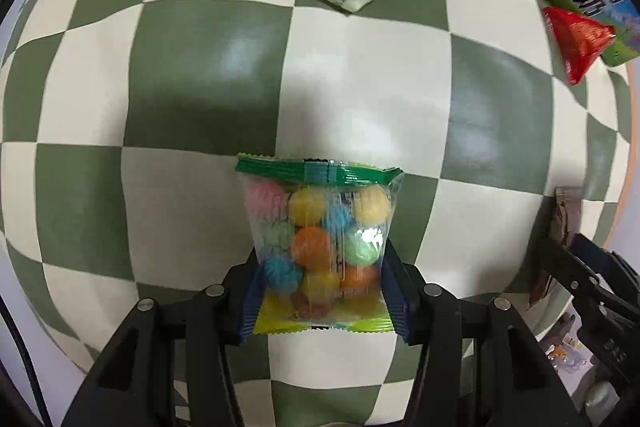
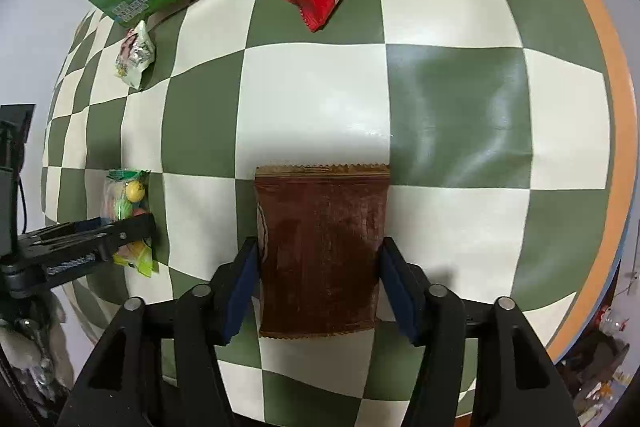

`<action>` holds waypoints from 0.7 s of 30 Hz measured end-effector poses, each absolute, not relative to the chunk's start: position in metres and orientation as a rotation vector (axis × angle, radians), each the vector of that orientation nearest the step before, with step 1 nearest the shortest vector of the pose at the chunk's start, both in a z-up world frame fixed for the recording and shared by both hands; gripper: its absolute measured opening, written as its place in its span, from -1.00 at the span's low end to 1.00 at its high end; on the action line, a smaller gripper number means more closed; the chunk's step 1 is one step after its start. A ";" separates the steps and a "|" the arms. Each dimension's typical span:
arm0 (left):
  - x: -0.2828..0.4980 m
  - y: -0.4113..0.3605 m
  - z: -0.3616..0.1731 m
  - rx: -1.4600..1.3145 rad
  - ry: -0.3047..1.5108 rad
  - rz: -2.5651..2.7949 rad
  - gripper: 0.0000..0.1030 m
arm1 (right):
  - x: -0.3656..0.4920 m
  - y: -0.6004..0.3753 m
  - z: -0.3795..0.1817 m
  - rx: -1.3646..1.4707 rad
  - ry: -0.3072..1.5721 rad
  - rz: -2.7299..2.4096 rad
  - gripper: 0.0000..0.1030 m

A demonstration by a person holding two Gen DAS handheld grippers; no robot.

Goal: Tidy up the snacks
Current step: 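Grasp the clear candy bag with the left tool while the right tool grasps the brown sausage pack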

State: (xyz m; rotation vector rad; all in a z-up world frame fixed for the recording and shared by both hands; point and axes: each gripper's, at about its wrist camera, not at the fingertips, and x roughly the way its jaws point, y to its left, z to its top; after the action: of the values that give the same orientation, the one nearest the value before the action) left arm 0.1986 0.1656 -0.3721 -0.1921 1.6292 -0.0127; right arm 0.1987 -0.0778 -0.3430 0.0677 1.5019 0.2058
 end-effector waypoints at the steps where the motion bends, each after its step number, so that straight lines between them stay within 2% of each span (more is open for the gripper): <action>1: 0.198 0.165 -0.374 -0.184 1.630 -0.012 -0.03 | 0.198 -0.079 -0.349 0.063 1.500 0.202 0.28; 8: 0.199 0.152 -0.379 -0.176 1.630 -0.005 0.00 | 0.198 -0.064 -0.354 -0.003 1.487 0.179 0.47; 12: 0.200 0.128 -0.369 -0.163 1.617 0.004 -0.04 | 0.196 -0.059 -0.356 -0.015 1.481 0.167 0.47; 13: 0.198 0.127 -0.368 -0.157 1.611 0.005 -0.05 | 0.196 -0.058 -0.356 -0.013 1.477 0.165 0.46; 15: 0.194 0.127 -0.361 -0.153 1.600 0.000 -0.06 | 0.196 -0.058 -0.354 -0.035 1.466 0.163 0.33; 16: 0.193 0.126 -0.355 -0.152 1.592 -0.009 -0.06 | 0.196 -0.059 -0.351 -0.052 1.450 0.162 0.18; 21: 0.199 0.108 -0.318 -0.160 1.536 -0.076 -0.06 | 0.198 -0.064 -0.333 -0.005 1.423 0.190 0.14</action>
State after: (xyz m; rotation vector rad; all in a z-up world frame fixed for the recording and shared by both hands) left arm 0.1988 0.1078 -0.3183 -0.1604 1.5363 -0.0759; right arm 0.1977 -0.0640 -0.3334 -0.0052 1.4226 0.1899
